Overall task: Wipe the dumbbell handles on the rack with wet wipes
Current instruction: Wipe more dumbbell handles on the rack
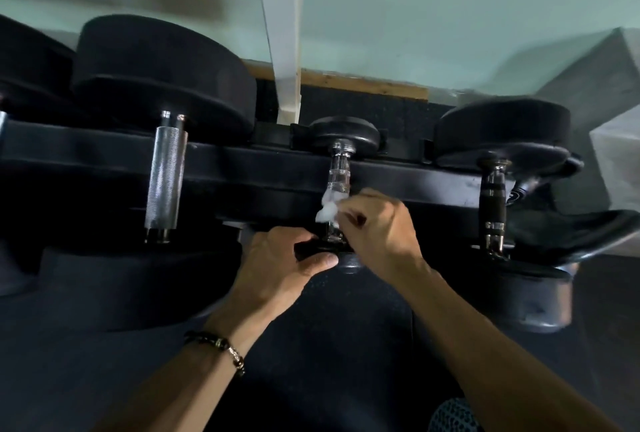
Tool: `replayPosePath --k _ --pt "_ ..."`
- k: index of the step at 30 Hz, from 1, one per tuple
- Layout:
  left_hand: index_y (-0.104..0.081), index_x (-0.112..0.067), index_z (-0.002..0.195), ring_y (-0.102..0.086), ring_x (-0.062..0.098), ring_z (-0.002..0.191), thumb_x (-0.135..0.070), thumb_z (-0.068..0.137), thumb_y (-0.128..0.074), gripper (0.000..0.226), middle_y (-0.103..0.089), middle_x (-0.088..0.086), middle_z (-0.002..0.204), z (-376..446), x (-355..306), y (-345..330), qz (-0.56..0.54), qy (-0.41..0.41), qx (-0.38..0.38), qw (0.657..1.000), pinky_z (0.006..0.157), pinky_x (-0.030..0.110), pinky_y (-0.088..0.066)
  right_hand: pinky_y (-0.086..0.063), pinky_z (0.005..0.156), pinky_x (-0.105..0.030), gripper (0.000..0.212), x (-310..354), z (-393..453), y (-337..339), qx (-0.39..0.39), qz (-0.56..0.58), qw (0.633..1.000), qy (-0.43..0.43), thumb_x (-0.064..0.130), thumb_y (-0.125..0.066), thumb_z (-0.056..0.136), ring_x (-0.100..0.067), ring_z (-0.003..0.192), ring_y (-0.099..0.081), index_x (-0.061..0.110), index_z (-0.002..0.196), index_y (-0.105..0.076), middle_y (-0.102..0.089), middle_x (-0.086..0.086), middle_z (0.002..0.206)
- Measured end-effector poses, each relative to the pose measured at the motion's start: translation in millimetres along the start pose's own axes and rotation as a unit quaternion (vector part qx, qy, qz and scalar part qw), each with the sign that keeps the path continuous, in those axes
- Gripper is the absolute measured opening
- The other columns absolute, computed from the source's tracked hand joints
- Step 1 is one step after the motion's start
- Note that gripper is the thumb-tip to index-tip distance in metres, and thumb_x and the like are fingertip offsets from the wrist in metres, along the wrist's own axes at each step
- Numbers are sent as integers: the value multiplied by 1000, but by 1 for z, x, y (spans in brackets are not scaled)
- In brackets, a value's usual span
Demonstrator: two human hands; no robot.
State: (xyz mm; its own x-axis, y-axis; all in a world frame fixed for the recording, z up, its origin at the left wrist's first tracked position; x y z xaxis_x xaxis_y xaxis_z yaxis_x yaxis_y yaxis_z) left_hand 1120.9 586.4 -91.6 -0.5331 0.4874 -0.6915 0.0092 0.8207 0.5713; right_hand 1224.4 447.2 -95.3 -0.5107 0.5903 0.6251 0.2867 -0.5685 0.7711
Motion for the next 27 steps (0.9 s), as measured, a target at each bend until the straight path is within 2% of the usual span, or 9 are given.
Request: replayPosePath --k 2,5,8,11,13,18,21,24,27 --pt "-72 -31 108 -61 19 104 -68 71 -69 53 -71 -9 100 1 5 -1 13 -4 -1 1000 91 40 -51 -47 50 -26 16 2 24 0 -82 -32 996 12 10 -63 83 -9 54 -47 22 77 -72 -54 12 75" --pt "-71 -35 107 -62 21 101 -85 60 -56 70 -70 -10 96 4 12 -5 0 -14 -13 1000 89 43 -53 -53 52 -38 13 -1 44 -3 -130 -68 989 -8 12 -58 86 -20 55 -53 13 79 -69 -55 1 77" --pt "-70 -36 108 -65 24 96 -89 55 -50 77 -71 -9 93 4 14 -8 -6 -13 -13 1000 87 44 -54 -52 50 -35 12 -4 20 -3 -35 -66 995 66 4 -64 86 -19 55 -55 11 89 -74 -54 -1 80" --pt "-70 -35 113 -61 19 104 -80 66 -62 65 -71 -10 104 4 13 -7 8 -18 -4 1000 92 41 -51 -50 51 -30 15 -5 -5 12 92 -86 982 143 1 -70 83 -10 58 -48 12 91 -75 -52 4 80" --pt "-70 -32 115 -61 16 107 -77 68 -62 65 -70 -11 109 2 13 -7 -1 -22 -14 1000 94 40 -50 -50 47 -31 14 -4 4 17 115 -146 966 179 1 -71 82 -13 56 -47 12 89 -74 -54 1 78" --pt "-71 -29 116 -62 17 108 -83 61 -51 79 -71 -8 114 1 14 -8 -6 -38 -30 999 94 40 -51 -54 46 -38 19 -6 58 14 -29 -216 969 118 -6 -65 81 -31 53 -58 8 92 -73 -58 -10 78" --pt "-71 -27 117 -63 17 110 -76 65 -59 73 -70 -6 118 1 12 -7 -8 -42 -33 999 95 39 -51 -52 50 -32 27 -7 31 15 107 -245 949 169 -1 -71 81 -23 62 -55 11 105 -69 -51 -5 84" --pt "-70 -27 117 -64 14 105 -75 64 -58 73 -71 -6 116 -1 10 -7 -23 -46 -33 998 92 37 -53 -53 54 -30 45 -5 7 22 270 -244 896 255 4 -81 72 -18 76 -57 16 113 -67 -55 -1 91" --pt "-69 -25 120 -63 15 109 -77 63 -54 79 -69 -5 120 -1 11 -8 -16 -46 -35 998 94 37 -52 -49 49 -28 32 -6 32 21 224 -283 890 279 5 -78 76 -21 74 -61 15 105 -70 -59 -2 89"
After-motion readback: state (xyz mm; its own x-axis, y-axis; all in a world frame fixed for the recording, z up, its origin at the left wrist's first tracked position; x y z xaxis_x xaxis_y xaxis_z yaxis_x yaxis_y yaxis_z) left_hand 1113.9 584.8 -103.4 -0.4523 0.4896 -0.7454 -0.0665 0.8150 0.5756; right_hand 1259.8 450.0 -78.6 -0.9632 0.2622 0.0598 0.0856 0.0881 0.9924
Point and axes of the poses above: each hand's wrist, its own z-axis towards the middle knuckle, its own y-axis out of the back of the hand, x = y × z, the point moved 1 cm from there along z, towards the middle knuckle
